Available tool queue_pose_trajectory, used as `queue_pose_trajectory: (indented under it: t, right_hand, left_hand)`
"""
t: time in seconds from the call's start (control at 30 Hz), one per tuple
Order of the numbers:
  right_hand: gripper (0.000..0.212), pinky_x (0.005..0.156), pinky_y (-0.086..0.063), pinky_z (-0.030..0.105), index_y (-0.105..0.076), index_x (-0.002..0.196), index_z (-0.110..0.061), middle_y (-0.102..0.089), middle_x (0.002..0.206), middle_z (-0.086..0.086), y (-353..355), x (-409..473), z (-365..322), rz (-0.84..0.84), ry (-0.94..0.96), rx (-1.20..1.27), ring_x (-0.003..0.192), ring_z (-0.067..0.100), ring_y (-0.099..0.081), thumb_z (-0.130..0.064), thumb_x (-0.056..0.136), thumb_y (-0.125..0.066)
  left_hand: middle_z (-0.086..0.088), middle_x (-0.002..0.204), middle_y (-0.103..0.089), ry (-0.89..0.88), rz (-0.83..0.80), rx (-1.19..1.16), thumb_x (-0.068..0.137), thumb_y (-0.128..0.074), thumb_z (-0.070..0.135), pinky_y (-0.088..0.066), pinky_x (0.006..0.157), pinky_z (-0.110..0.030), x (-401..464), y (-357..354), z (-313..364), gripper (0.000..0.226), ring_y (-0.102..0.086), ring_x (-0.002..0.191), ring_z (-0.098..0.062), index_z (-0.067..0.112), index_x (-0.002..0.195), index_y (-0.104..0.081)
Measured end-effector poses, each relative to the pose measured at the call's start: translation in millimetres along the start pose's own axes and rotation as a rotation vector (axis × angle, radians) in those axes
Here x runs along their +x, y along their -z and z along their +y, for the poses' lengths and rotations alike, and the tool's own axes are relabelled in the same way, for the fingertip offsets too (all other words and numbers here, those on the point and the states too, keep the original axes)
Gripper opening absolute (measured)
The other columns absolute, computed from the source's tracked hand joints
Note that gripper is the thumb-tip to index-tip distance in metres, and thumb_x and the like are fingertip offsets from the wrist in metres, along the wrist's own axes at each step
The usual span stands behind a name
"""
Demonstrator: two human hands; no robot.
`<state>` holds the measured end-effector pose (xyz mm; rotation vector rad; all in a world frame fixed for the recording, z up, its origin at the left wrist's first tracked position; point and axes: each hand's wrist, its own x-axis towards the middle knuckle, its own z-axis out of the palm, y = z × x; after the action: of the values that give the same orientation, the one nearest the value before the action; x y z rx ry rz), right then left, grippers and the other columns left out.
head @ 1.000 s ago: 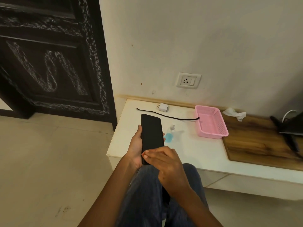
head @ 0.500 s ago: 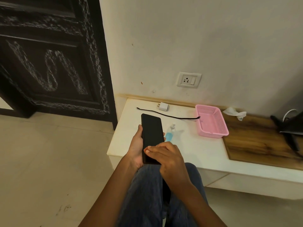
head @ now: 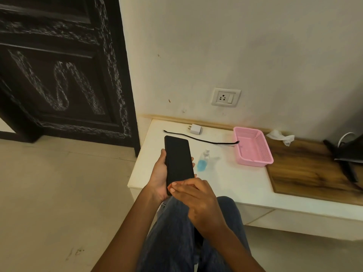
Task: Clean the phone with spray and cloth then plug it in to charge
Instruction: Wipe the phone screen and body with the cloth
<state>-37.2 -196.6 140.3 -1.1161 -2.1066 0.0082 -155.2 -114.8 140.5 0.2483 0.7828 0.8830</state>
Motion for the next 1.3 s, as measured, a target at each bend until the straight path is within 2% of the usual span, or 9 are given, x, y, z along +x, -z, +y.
queue_pose_trajectory:
  t: [0.2, 0.37, 0.5, 0.57, 0.73, 0.87, 1.07, 1.23, 1.3]
  right_hand:
    - [0.042, 0.073, -0.058, 0.036, -0.073, 0.100, -0.006, -0.073, 0.100, 0.004, 3, 13, 11, -0.003, -0.091, -0.045, 0.089, 0.023, -0.068, 0.010, 0.062, -0.081]
    - [0.039, 0.078, -0.054, 0.030, -0.072, 0.102, -0.009, -0.072, 0.103, 0.001, 2, -2, 4, -0.054, 0.021, -0.035, 0.096, 0.017, -0.066, -0.001, 0.066, -0.083]
    - [0.048, 0.080, -0.055, 0.033, -0.071, 0.105, -0.008, -0.072, 0.106, 0.003, 4, 8, 14, -0.020, -0.075, -0.094, 0.096, 0.021, -0.067, 0.007, 0.062, -0.083]
    - [0.051, 0.083, -0.052, 0.033, -0.070, 0.107, -0.007, -0.071, 0.108, 0.003, 2, 10, 10, -0.028, -0.103, -0.135, 0.098, 0.021, -0.067, 0.007, 0.060, -0.084]
    - [0.056, 0.086, -0.049, 0.030, -0.066, 0.115, -0.010, -0.067, 0.117, 0.001, 5, -4, 5, -0.141, 0.011, -0.129, 0.106, 0.019, -0.063, 0.007, 0.064, -0.079]
    - [0.061, 0.080, -0.052, 0.032, -0.068, 0.111, -0.008, -0.070, 0.111, 0.002, 9, 6, 11, -0.112, -0.125, -0.191, 0.099, 0.020, -0.066, 0.007, 0.055, -0.086]
    - [0.051, 0.088, -0.050, 0.032, -0.065, 0.115, -0.009, -0.068, 0.116, 0.002, 3, -14, -5, -0.152, 0.032, -0.126, 0.106, 0.019, -0.063, -0.003, 0.067, -0.081]
    - [0.047, 0.084, -0.049, 0.029, -0.070, 0.107, -0.007, -0.071, 0.107, 0.003, 7, -4, 12, -0.046, -0.160, -0.205, 0.096, 0.022, -0.067, 0.003, 0.062, -0.083]
    - [0.035, 0.084, -0.051, 0.034, -0.070, 0.105, -0.005, -0.072, 0.106, 0.004, 2, -6, 6, -0.011, -0.125, -0.215, 0.096, 0.023, -0.068, -0.003, 0.071, -0.078]
  left_hand:
    - [-0.015, 0.099, -0.068, 0.048, -0.038, -0.021, 0.090, -0.028, 0.067, -0.047, 0.091, -0.039, -2, -4, 0, 0.075, -0.062, 0.092, -0.025, 0.004, 0.106, -0.066]
    - [-0.016, 0.102, -0.068, -0.014, -0.038, -0.019, 0.092, -0.026, 0.065, -0.051, 0.084, -0.042, 0, 0, 3, 0.073, -0.064, 0.091, -0.026, 0.006, 0.106, -0.067]
    - [-0.014, 0.098, -0.070, 0.015, -0.050, -0.001, 0.090, -0.026, 0.068, -0.050, 0.087, -0.039, 1, -1, 2, 0.079, -0.065, 0.091, -0.024, 0.007, 0.096, -0.075]
    - [-0.013, 0.098, -0.070, 0.009, -0.046, 0.000, 0.090, -0.026, 0.068, -0.049, 0.087, -0.039, 2, -2, 3, 0.077, -0.065, 0.090, -0.023, 0.007, 0.102, -0.072]
    - [-0.015, 0.098, -0.068, -0.015, -0.071, -0.044, 0.091, -0.025, 0.067, -0.053, 0.080, -0.040, 1, 5, 4, 0.079, -0.063, 0.088, -0.024, 0.007, 0.095, -0.075]
    - [-0.014, 0.102, -0.069, -0.004, -0.052, -0.001, 0.090, -0.026, 0.068, -0.050, 0.088, -0.040, 2, 3, 1, 0.077, -0.064, 0.092, -0.024, 0.008, 0.105, -0.070]
    - [-0.016, 0.108, -0.066, -0.039, -0.057, -0.056, 0.090, -0.028, 0.068, -0.052, 0.081, -0.043, 3, 7, 6, 0.074, -0.063, 0.092, -0.026, 0.008, 0.113, -0.065]
    - [-0.015, 0.111, -0.066, -0.043, -0.067, -0.038, 0.089, -0.028, 0.069, -0.057, 0.076, -0.041, 3, 8, 6, 0.075, -0.065, 0.095, -0.026, 0.010, 0.117, -0.064]
    - [-0.016, 0.110, -0.067, -0.044, -0.060, -0.035, 0.088, -0.028, 0.070, -0.056, 0.077, -0.041, 4, 8, 8, 0.076, -0.065, 0.094, -0.027, 0.009, 0.111, -0.069]
